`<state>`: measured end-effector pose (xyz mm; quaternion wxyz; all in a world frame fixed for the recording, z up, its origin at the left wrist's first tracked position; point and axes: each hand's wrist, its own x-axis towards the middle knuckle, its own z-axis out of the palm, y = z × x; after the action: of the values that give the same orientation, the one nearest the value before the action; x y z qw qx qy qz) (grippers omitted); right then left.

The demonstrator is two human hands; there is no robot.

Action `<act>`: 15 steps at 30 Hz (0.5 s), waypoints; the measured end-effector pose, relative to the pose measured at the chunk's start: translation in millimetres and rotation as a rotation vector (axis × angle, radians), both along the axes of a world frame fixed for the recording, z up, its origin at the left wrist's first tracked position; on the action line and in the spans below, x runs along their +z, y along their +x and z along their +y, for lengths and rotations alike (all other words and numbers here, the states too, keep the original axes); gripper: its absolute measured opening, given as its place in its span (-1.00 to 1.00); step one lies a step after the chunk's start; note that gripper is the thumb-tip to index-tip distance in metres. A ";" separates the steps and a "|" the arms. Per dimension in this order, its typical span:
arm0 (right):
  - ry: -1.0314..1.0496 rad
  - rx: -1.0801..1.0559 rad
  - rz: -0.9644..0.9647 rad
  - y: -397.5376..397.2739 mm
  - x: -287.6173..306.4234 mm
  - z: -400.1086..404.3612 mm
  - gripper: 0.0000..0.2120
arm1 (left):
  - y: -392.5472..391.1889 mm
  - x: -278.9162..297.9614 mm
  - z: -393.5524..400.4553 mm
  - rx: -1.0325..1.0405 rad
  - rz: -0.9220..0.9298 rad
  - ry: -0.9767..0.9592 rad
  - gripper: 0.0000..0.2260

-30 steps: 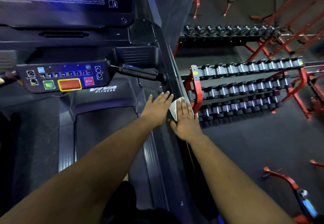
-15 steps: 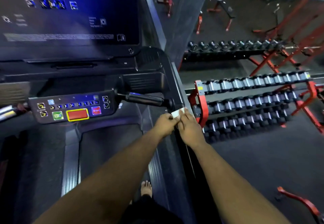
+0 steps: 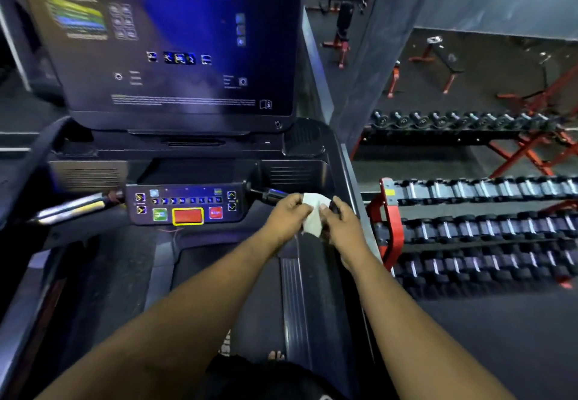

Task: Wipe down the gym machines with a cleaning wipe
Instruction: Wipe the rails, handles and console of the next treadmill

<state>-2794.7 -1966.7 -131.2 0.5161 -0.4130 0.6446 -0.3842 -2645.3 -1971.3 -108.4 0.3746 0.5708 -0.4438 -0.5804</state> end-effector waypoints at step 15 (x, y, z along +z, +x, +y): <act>-0.255 0.144 0.380 204.6 36.2 -87.5 -0.86 | 224.0 19.3 -59.7 0.100 -0.692 -0.208 -0.89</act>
<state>-2590.0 -2054.1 -95.0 0.3550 -0.5846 0.6453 -0.3402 -2421.3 -2031.0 -89.2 0.2861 0.7132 -0.5725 -0.2859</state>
